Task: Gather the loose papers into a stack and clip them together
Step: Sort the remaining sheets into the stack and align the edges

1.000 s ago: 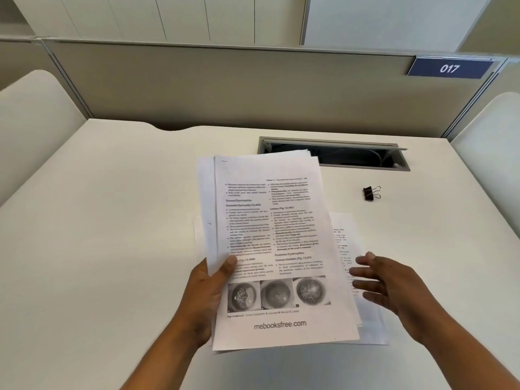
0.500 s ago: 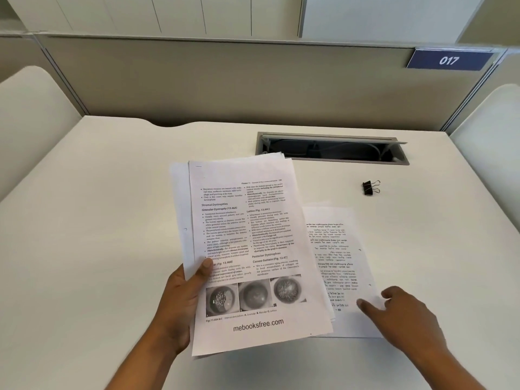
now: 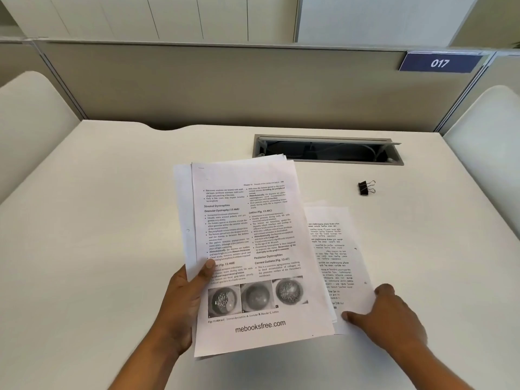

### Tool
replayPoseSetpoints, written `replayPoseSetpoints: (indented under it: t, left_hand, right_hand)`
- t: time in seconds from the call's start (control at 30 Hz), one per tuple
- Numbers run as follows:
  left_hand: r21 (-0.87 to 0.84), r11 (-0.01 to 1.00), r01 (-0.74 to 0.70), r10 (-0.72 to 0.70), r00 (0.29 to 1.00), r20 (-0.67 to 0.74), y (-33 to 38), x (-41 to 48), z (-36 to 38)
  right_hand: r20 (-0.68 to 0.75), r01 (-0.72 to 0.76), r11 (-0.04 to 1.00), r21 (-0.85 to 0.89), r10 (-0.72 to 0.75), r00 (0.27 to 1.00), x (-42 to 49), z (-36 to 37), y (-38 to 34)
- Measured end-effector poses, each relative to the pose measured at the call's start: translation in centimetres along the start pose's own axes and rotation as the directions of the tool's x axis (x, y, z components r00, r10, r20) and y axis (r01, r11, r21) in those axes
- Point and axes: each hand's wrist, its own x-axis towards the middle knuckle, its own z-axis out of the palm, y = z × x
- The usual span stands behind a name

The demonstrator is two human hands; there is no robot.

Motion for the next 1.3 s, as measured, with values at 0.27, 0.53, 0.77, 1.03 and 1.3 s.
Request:
replayPoseSetpoints:
  t: [0.27,0.53,0.77,1.03,1.3]
  left_hand:
    - [0.025,0.999,-0.022,0.022,1.000,-0.010,0.1,-0.4,-0.3]
    - [0.023,1.000,-0.013,0.014,0.999,-0.030,0.0,-0.3,-0.4]
    - [0.044,0.999,-0.013,0.015,0.998,-0.059,0.1,0.0,-0.6]
    - [0.028,1.000,-0.015,0.017,0.997,-0.076,-0.3,0.4,-0.7]
    - [0.027,1.000,0.001,0.000,0.999,-0.043,-1.0,0.4,1.2]
  right_hand:
    - [-0.074,0.084,0.933,0.350,-0.062,0.995,1.3,-0.5,1.6]
    - [-0.183,0.167,0.736,0.656,-0.060,0.981,-0.3,-4.1,2.6]
    - [-0.264,0.187,0.580,0.793,0.051,0.963,-0.7,-6.9,4.9]
    - [-0.167,0.124,0.323,0.938,0.110,0.980,-0.4,-8.9,6.2]
    - [-0.099,0.111,0.321,0.941,-0.052,0.994,-4.1,-6.5,0.8]
